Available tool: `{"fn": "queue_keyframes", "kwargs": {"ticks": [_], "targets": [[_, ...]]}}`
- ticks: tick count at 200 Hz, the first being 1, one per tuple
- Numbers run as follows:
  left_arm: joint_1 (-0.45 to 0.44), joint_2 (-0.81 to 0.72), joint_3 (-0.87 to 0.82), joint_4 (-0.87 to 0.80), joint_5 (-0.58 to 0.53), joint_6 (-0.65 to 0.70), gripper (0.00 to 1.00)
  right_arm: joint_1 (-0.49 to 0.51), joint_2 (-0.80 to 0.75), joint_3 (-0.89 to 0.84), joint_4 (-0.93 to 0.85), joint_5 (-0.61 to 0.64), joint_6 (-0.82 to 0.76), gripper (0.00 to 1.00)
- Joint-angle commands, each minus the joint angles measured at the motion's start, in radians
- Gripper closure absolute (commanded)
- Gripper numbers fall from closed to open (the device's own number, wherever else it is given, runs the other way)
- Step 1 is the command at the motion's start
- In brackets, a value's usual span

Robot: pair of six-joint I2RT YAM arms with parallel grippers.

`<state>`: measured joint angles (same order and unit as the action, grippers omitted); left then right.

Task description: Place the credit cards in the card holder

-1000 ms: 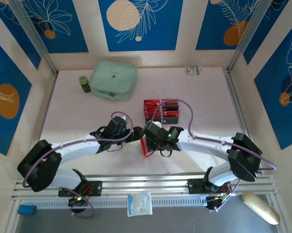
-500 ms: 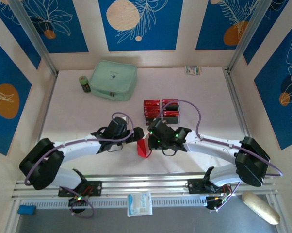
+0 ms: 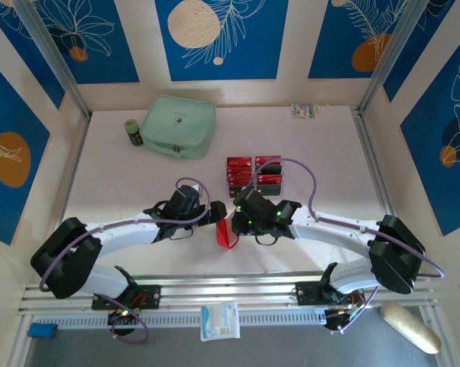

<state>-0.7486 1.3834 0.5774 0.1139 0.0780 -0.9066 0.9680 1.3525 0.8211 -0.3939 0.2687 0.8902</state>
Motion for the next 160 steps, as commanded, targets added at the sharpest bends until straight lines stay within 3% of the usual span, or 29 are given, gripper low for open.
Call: {"fn": "queue_keyframes", "kwargs": {"ticks": [1, 65, 93, 160], "targets": [[-0.010, 0.011, -0.011, 0.015, -0.003, 0.025, 0.00, -0.005, 0.019, -0.011, 0.022, -0.030, 0.002, 0.82], [-0.010, 0.017, -0.016, 0.027, -0.003, 0.027, 0.00, -0.016, 0.030, -0.017, 0.042, -0.051, 0.007, 0.90], [-0.010, 0.019, -0.019, 0.030, -0.003, 0.026, 0.00, -0.018, 0.035, -0.019, 0.050, -0.061, 0.009, 0.84], [-0.011, 0.023, -0.026, 0.041, -0.001, 0.025, 0.00, -0.018, 0.049, -0.019, 0.069, -0.077, 0.016, 0.82]]}}
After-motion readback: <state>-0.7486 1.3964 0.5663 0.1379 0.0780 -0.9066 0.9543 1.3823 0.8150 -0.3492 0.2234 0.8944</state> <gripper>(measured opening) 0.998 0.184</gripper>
